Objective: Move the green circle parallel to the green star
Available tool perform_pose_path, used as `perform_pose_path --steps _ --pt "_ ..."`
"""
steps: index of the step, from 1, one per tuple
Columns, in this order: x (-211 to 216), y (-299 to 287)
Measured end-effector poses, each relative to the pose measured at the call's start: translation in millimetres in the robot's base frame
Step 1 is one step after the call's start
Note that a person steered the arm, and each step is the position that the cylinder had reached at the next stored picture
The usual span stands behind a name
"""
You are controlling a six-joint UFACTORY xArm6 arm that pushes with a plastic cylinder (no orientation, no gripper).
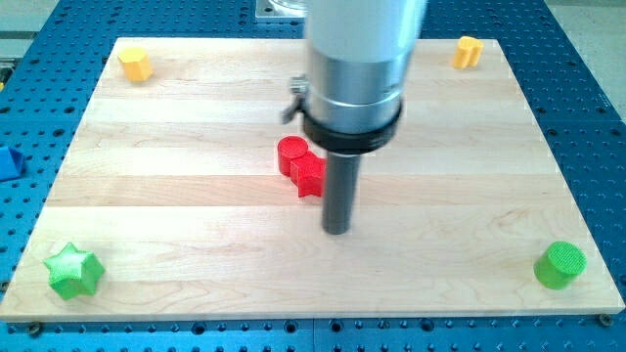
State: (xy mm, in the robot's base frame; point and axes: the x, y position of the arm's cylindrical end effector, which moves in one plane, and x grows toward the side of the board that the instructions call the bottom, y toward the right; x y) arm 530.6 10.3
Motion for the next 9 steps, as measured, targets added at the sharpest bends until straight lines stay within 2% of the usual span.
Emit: perform_pose_path --steps 1,2,4,6,9 --pt "-7 -45" --pt "-30 -63" --pt "-94 -64" --pt "-117 -58" --pt "-118 -36"
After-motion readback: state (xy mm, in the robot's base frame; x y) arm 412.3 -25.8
